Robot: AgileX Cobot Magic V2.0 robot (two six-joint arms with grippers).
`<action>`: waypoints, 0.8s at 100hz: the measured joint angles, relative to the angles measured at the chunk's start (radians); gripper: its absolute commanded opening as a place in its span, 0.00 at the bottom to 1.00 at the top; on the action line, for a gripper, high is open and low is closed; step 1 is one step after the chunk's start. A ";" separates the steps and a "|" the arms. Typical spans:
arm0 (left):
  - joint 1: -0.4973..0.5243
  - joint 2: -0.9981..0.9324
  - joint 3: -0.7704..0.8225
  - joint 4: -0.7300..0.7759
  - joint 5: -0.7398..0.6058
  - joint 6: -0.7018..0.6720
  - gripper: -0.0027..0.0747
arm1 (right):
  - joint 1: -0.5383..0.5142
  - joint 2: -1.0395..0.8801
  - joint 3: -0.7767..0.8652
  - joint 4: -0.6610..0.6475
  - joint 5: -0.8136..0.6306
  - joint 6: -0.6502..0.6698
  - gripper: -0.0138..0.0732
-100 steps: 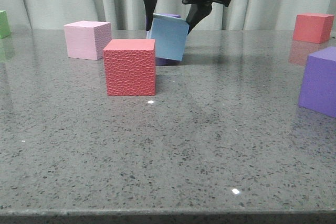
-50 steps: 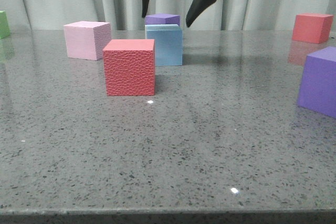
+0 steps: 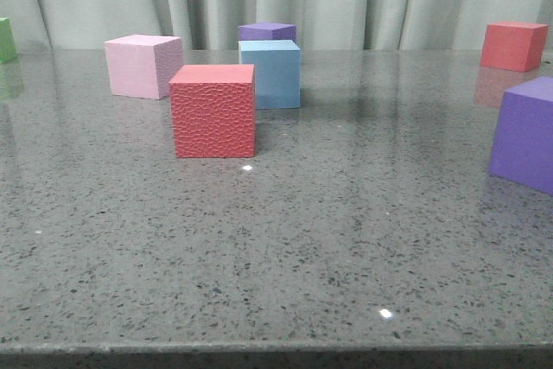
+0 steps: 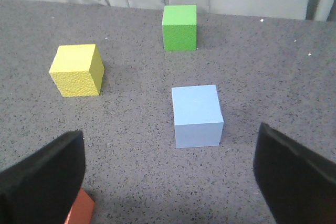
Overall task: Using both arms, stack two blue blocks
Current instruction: 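Open the right gripper and lift it away from the cube, then grasp the other light blue cube with the left gripper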
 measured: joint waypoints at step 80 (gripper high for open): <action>0.008 0.606 -0.407 -0.155 0.174 0.096 0.83 | 0.002 -0.580 0.620 -0.018 -0.313 0.000 0.83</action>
